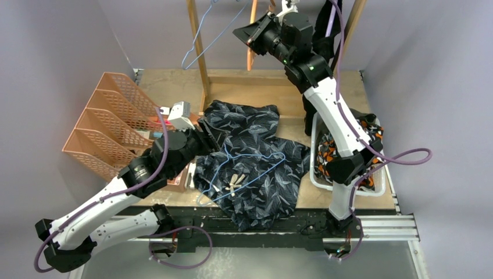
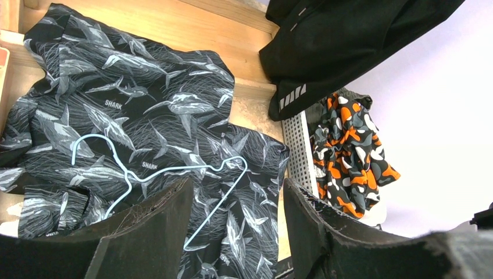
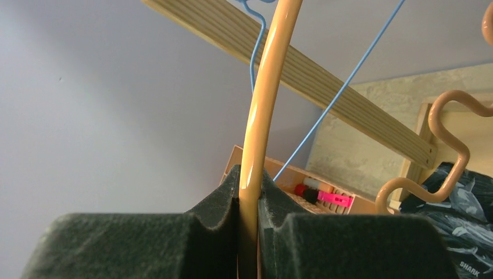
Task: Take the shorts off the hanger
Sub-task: Place the hanger on the clothes rod.
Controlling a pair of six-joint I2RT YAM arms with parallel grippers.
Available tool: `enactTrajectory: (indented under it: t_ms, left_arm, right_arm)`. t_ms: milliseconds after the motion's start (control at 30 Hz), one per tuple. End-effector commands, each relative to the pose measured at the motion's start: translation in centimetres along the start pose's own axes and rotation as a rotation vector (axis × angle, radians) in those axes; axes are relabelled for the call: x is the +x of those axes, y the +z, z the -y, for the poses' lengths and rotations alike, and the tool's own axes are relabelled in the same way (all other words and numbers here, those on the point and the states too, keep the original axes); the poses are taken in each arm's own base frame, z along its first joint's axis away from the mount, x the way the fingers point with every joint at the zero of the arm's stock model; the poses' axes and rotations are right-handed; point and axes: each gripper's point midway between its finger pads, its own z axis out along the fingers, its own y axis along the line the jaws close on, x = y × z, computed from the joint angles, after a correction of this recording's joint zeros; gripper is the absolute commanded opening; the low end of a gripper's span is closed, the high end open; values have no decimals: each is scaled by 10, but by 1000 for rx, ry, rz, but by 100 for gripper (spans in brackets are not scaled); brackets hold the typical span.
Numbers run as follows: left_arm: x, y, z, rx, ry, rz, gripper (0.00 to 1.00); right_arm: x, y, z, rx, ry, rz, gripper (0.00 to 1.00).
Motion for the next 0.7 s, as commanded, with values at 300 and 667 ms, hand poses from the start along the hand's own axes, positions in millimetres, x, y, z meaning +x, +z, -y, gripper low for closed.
enactTrajectory:
  t_ms: [300, 667]
  left_arm:
    - [-9, -2, 3, 4, -28, 39, 58]
    - [-7, -1, -1, -16, -21, 34, 58]
  right_arm:
    - [1, -2, -21, -111, 41, 8, 1]
    - [-2, -25, -21, -134, -29, 38, 43]
